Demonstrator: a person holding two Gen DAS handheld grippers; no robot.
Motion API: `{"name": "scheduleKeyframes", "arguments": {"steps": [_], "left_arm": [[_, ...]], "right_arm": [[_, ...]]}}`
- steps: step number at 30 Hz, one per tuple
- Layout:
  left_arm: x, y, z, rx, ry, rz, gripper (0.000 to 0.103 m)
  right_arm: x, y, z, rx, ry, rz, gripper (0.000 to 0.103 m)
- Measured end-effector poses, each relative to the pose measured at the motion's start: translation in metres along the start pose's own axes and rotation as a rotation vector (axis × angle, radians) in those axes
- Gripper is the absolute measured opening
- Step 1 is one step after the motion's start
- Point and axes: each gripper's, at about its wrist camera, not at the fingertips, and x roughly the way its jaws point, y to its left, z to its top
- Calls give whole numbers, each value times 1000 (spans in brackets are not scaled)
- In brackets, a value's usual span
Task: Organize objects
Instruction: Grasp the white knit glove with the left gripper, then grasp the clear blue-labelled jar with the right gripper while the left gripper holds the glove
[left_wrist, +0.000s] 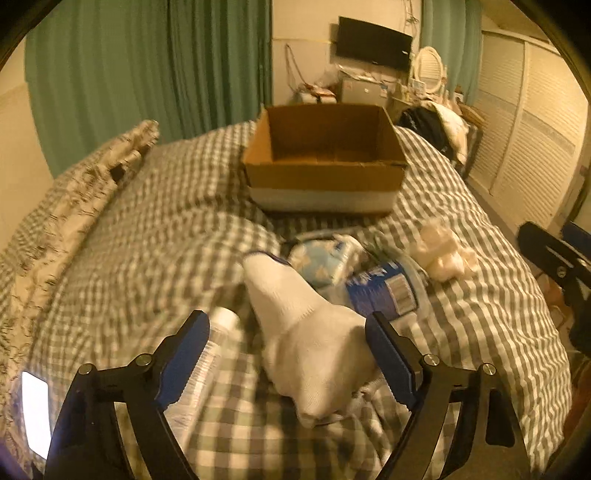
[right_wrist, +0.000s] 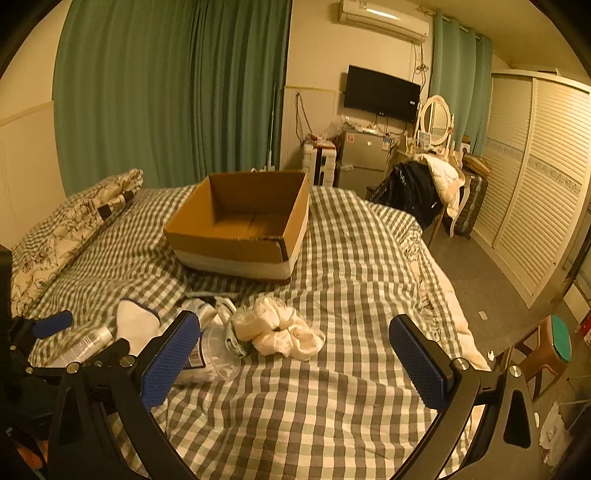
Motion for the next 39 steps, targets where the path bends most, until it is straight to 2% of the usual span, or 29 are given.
{"name": "scheduleKeyframes", "arguments": {"steps": [5,7,10,12,14,19,25,32,39], "left_arm": [[19,-12,-10,28,95,-118,88],[28,-16,-17,34,123,-140,83],[23,-13,-18,30,98,-149,68],[13,-8,-14,14,67,-147,54],[-1,3,-9,0,23,-106,51],[-22,35,3,-31,-55,-5,50],[-25,68,4,-76,-68,61,49],[-16,83,5,-96,-68,55,49],[-9,90,3,-114,-66,47,49]], "right_arm": [[12,2,-5,-3,31,3,103],[15,3,-6,-3,39,2,103],[18,4,-8,-6,49,-3,103],[18,4,-8,-11,55,-6,103],[21,5,-10,-17,64,-10,103],[28,17,-14,-48,96,4,103],[50,60,-24,-156,140,50,103],[94,114,-36,-297,221,55,103],[123,128,-38,-300,271,60,103]]}}
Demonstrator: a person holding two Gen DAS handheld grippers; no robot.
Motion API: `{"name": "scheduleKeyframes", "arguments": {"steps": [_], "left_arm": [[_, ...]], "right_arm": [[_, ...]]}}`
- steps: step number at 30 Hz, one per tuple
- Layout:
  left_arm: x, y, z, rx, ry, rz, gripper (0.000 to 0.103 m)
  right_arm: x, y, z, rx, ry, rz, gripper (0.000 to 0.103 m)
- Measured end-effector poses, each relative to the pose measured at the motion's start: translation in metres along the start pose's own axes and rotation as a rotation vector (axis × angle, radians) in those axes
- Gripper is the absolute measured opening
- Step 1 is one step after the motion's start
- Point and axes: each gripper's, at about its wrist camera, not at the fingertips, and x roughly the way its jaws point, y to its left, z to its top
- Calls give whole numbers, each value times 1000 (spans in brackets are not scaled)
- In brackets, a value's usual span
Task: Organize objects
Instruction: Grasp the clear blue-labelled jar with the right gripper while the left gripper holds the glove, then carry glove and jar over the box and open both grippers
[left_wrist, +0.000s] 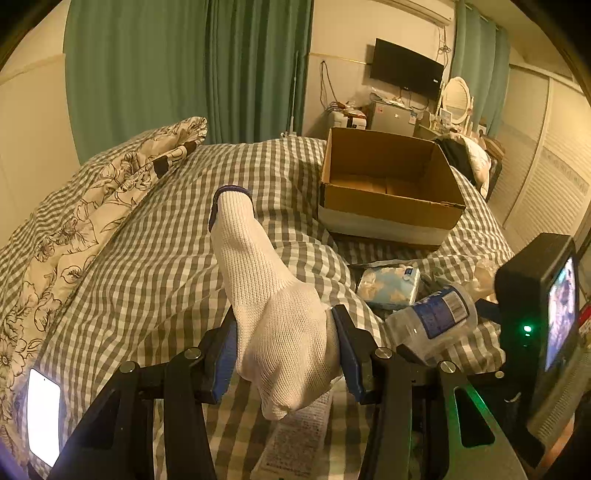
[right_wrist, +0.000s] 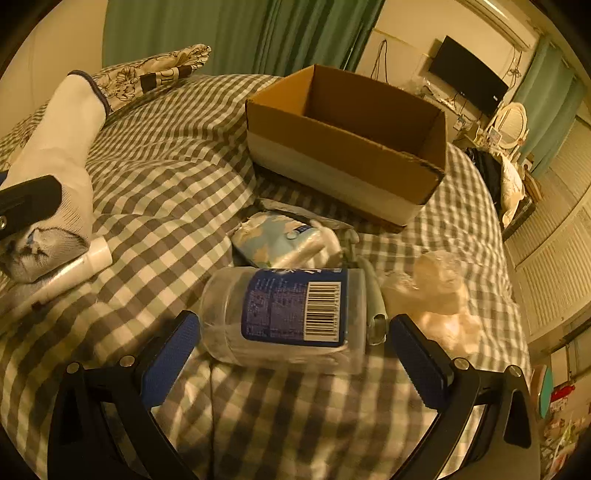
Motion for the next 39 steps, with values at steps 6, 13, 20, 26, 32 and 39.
{"name": "scheduleKeyframes", "arguments": {"steps": [6,13,20,26,32,39], "left_arm": [[1,3,-1,-10,0,-11,49],[-4,1,-2,-9,-5,-11,49],[-19,-5,-1,0,-23,-20,49],[-37,-13,9,13,-64,-4,49],[-45,-23,27,37,-98,-10,49],[-36,-40,57,75,-119,-50,49]], "right_arm": [[24,7,2,-14,63,-64,103],[13,-1,-1,23,21,-54,96],[-25,-4,-5,45,-53,10,96],[-63,-16,-4,88,-116,80,96],[-103,-37,5,142,-201,162,95],[-141,-63,31,145,-320,178,90]]}}
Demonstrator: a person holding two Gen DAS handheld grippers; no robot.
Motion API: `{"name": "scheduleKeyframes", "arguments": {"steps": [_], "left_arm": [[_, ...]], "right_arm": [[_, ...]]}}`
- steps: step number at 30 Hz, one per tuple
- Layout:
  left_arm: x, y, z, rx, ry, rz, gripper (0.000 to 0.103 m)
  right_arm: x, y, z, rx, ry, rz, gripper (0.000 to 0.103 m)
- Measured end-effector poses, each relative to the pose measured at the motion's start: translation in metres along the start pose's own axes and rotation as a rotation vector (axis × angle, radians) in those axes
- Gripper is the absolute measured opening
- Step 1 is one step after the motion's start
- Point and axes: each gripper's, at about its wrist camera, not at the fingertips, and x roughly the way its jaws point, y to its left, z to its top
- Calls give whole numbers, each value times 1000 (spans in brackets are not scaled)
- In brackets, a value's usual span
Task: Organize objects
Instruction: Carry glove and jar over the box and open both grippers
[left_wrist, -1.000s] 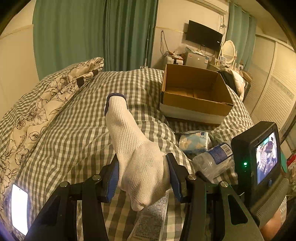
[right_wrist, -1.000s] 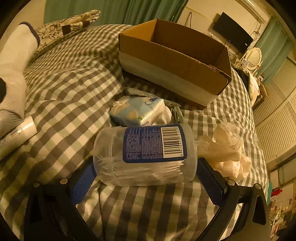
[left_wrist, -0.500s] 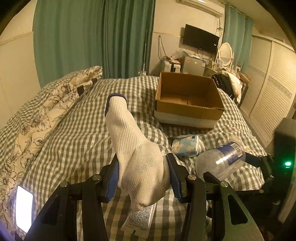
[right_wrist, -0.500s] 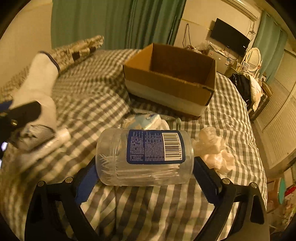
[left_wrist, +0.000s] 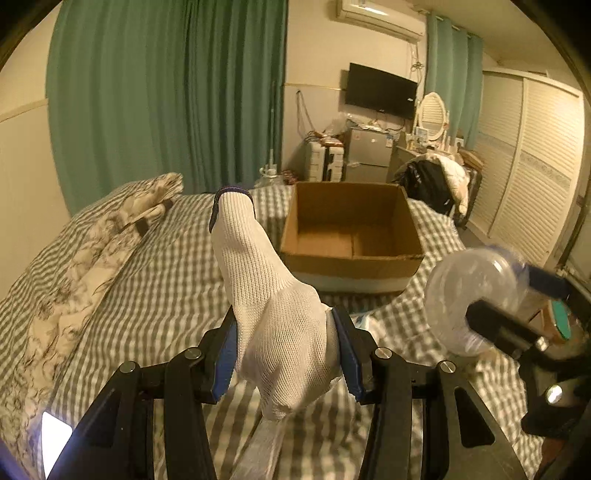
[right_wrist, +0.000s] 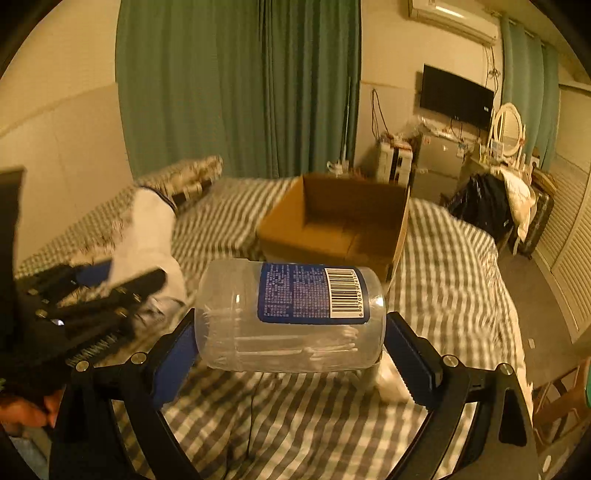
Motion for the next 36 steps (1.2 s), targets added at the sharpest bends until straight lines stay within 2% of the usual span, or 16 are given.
{"name": "scheduleKeyframes", "arguments": {"steps": [3,5,9,13,19,22,26,31,34,36], "left_arm": [[8,-7,14,4,-5,-27,49],[17,-10,23,7,-5,-54,49],[37,-12,47,26,-13,-53,49],[62,-15,72,34,-17,-60,49],[113,-22,105,42,-14,-58,49],[143,-28,117,43,4,-87,49],[182,-37,122,55,32,-104,49],[222,-38,110,48,83,-126,49],[231,-34,103,28,100,-131,56],[229,-32,100,22,101,-133,64]], "right_arm": [[-5,-5,17,-23,-39,-33,90],[2,-13,27,-7,-35,-12,90],[12,-27,43,-10,-47,-30,90],[28,-45,66,13,-60,-5,90],[71,-70,103,27,-66,-12,90],[102,-81,117,39,-51,-3,90],[146,-92,130,39,-12,-8,90],[192,-103,127,35,48,-22,90],[213,-107,121,44,91,-18,91],[221,-113,118,55,104,-19,91]]}}
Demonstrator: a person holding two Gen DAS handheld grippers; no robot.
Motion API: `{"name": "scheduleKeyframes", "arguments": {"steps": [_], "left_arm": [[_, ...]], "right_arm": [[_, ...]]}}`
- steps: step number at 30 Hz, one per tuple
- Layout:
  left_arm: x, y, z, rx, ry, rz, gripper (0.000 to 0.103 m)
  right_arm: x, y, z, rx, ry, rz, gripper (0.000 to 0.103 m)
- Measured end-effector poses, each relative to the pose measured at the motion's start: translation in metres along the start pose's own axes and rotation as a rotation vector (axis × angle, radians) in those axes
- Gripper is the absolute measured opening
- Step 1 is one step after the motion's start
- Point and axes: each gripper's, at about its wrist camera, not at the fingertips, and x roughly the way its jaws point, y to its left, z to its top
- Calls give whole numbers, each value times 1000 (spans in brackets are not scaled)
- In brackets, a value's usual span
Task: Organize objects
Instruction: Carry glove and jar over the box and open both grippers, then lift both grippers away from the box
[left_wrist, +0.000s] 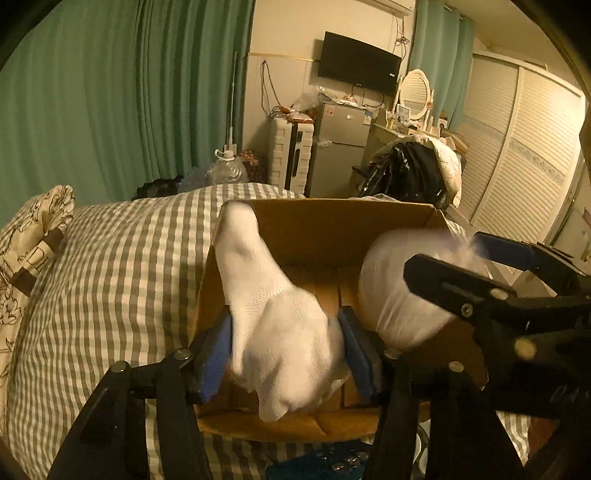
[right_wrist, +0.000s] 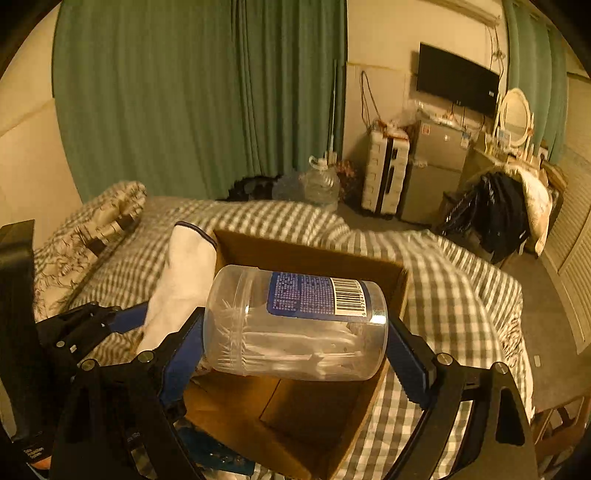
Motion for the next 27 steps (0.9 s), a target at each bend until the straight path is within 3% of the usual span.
{"name": "scheduleKeyframes", "arguments": {"steps": [3,4,9,15,20,27], "left_arm": [[-16,0,0,-6,-32,13,83],[-25,-1,0,-7,-46,22,85],[-76,1,-4,-9,-80,54,89],[-158,-1,-24,-17,-133,101,98],[-218,-14,-50,-9,-191,107,103],[-256,-32,-86,7,-209,127,103]], "right_arm": [[-6,-7,-2,40,-22,13,94],[-14,-9,-1,50,-31,17,96],[-68,-9,4,29,-97,-22,97],[-175,4,-5,-6,-206,-71,103],[-253,17,-36,-52,-274,-126,103],[-301,30,-89,-48,-304,-154,103]]}}
